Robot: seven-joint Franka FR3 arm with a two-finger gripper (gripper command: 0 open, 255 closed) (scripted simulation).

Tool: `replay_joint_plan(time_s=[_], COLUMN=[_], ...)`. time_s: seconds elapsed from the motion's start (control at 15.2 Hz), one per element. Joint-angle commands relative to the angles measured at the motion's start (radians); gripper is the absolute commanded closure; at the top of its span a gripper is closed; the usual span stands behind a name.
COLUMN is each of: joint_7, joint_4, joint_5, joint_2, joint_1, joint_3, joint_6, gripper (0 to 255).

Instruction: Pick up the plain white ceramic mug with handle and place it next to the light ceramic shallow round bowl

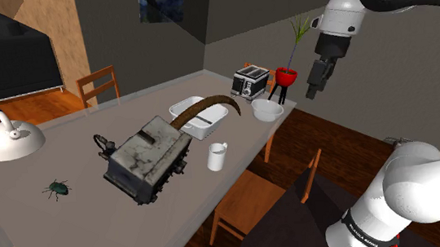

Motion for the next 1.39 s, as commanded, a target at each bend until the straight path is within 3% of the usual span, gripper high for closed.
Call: replay_joint_plan(time_s=[0.0, 0.66, 1.32], joint_7=[0.0, -0.046, -0.078], joint_4=[0.0, -0.06, 0.013], joint_5=[0.0, -0.007, -0.027], joint_2=[0.0, 0.285, 0.651], joint_1=[0.0, 0.04, 0.072], joint_3=[0.0, 0.019, 0.046], joint_6=[0.0, 0.316, 0.581], gripper=[0, 0, 0])
